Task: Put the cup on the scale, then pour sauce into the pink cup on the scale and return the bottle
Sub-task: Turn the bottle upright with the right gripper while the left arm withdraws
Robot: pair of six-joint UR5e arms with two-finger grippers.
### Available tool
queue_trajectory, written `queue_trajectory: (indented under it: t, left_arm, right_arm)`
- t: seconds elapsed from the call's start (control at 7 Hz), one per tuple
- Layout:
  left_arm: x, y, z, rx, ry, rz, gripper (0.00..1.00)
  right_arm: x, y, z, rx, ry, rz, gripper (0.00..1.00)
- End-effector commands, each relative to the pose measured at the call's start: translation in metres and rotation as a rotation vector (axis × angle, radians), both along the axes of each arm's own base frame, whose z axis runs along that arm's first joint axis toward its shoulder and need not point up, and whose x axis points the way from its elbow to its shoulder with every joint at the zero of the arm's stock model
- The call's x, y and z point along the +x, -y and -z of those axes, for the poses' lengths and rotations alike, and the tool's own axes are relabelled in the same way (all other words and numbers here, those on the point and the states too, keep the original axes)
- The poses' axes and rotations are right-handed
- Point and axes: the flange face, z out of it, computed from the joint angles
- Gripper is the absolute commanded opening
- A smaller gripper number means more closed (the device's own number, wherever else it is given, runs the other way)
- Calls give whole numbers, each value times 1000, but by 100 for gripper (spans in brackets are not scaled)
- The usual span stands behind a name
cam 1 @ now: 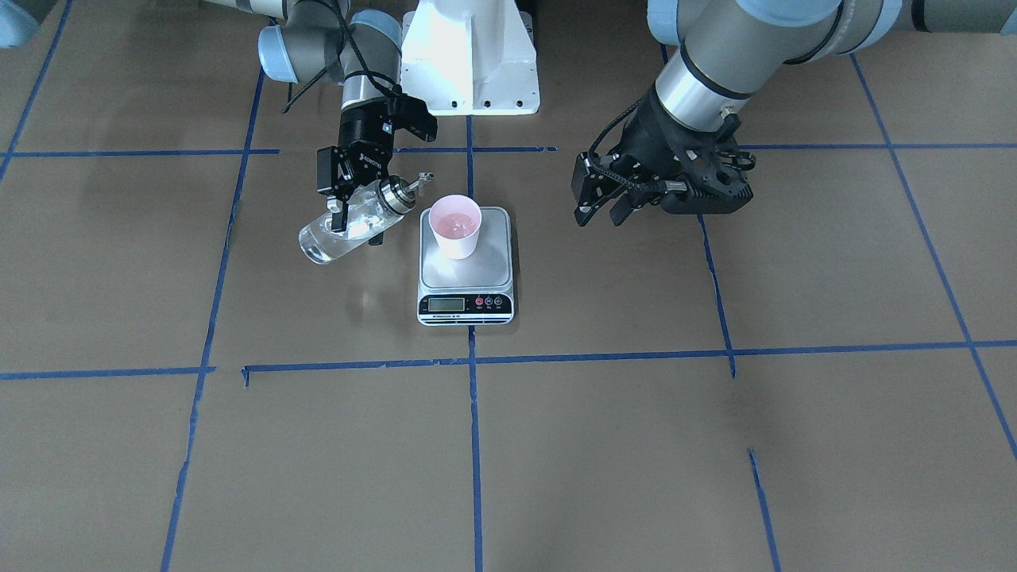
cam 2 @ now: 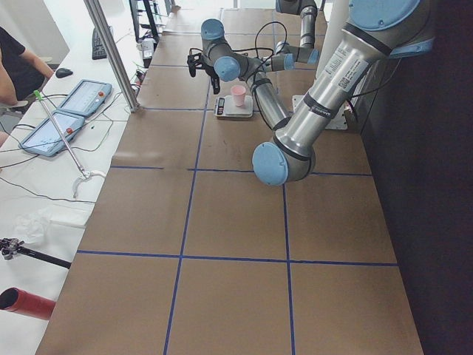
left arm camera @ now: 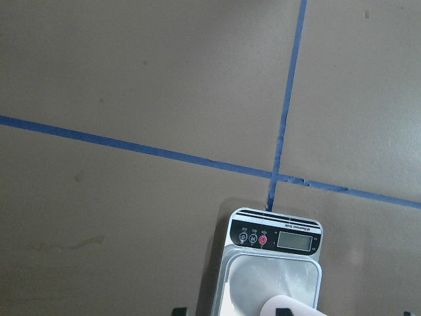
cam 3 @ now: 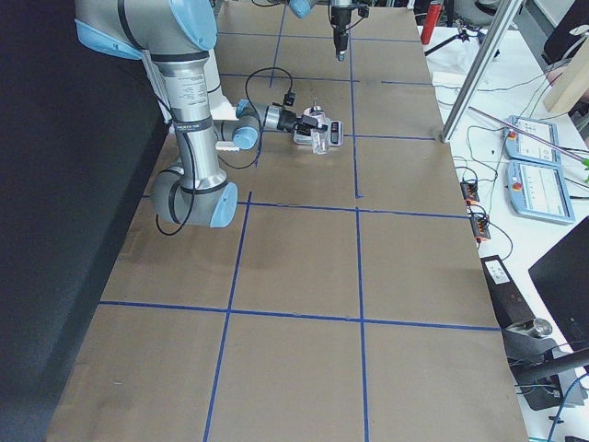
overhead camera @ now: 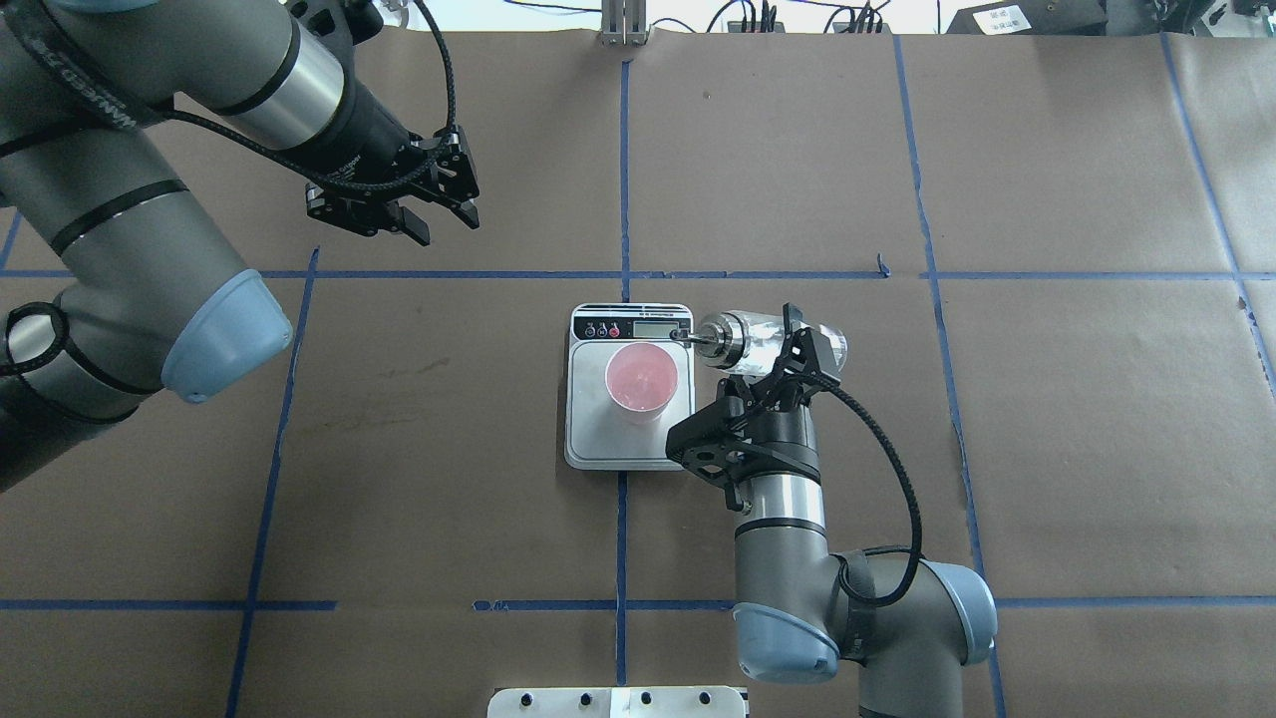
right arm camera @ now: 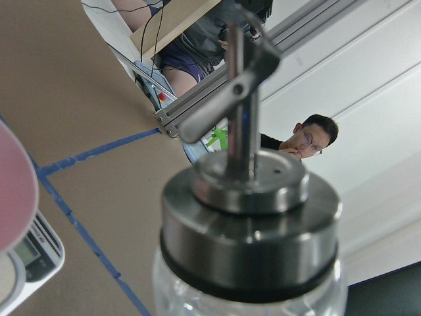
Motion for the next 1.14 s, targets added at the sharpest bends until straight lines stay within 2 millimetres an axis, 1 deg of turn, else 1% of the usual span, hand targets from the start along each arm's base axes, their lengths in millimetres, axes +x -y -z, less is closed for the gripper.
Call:
queue_trajectory:
  t: [0.0, 0.14, 0.29, 0.43, 0.57, 0.71, 0.86, 1.0]
  left_arm:
    - [0, 0, 2, 6, -1, 2, 54]
    - [0, 1, 0, 4, 1, 3, 54]
    - [0, 1, 3, 8, -1, 4, 54]
    - [0, 1, 3, 9, 0, 6, 54]
    - [0, 2, 10, 23, -3, 16, 54]
    - [-1, 5, 15, 41, 7, 45, 54]
    - [-2, 6, 12, 43, 14, 54, 54]
    - [-3, 5, 14, 47, 11, 55, 54]
  right_arm:
    - [31, -4, 40, -111, 406, 6, 0]
    - [39, 4, 36, -146, 565, -47, 0]
    - [59, 6, 18, -193, 639, -66, 0]
    - [91, 6, 9, -210, 720, -97, 0]
    - [110, 1, 0, -229, 800, -123, 0]
    - [117, 0, -11, -239, 903, -133, 0]
    - [127, -2, -65, -237, 906, -128, 0]
    - [142, -2, -98, -223, 930, -118, 0]
